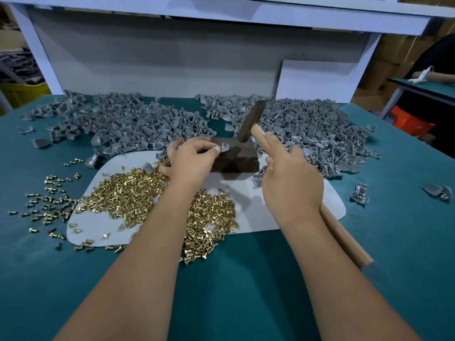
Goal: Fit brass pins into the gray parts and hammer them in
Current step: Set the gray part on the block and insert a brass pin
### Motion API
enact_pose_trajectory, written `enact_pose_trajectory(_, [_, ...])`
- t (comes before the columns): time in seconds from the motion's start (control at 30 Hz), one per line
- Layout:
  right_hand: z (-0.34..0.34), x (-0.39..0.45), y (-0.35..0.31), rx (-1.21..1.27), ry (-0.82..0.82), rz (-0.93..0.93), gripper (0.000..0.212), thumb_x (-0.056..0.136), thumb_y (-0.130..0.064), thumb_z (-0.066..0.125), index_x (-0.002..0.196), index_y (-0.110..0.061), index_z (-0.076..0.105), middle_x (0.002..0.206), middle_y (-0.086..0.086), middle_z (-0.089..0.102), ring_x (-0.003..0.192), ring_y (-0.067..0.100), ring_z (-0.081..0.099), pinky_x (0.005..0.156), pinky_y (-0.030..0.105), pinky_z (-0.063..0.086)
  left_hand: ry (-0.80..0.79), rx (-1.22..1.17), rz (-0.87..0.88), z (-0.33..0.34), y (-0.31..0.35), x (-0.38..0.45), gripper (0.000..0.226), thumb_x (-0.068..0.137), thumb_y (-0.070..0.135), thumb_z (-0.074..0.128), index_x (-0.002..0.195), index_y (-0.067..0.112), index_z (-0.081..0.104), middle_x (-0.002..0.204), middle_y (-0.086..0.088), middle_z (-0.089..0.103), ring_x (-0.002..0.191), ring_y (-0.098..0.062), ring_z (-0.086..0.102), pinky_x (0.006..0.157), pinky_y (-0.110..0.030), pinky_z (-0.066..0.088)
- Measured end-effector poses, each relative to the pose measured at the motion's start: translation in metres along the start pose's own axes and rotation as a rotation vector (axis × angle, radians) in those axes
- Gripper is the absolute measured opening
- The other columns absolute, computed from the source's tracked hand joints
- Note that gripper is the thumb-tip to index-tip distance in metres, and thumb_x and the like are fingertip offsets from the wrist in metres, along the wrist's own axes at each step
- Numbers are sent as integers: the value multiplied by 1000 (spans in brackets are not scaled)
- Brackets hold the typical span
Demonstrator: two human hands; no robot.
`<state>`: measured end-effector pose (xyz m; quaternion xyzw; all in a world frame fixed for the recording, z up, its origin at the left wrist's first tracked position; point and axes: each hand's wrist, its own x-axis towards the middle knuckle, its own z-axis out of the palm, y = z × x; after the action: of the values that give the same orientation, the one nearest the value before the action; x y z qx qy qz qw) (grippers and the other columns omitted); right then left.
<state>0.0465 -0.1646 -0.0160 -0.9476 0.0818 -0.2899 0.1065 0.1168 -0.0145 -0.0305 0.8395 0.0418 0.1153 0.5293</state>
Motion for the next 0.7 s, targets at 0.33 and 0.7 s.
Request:
enact_pose_trajectory(0.33, [1,-1,0,18,-61,-4,61,92,-12,51,141,-43,31,92,5,50,61,24,42,52,30,30,-18,-62,16,-3,2,-1,24,91,30,67,72,42,61,124,23,61,139,-16,22,115,-48,15])
enact_pose_trajectory(0.7, [1,11,8,99,-124,60,43,93,-18,48,132,-34,44,97,4,62,74,27,52,57,31,32,35,-90,30,-2,-2,0,27,88,30,69,64,40,65,92,35,52,133,-16,28,110,-52,31])
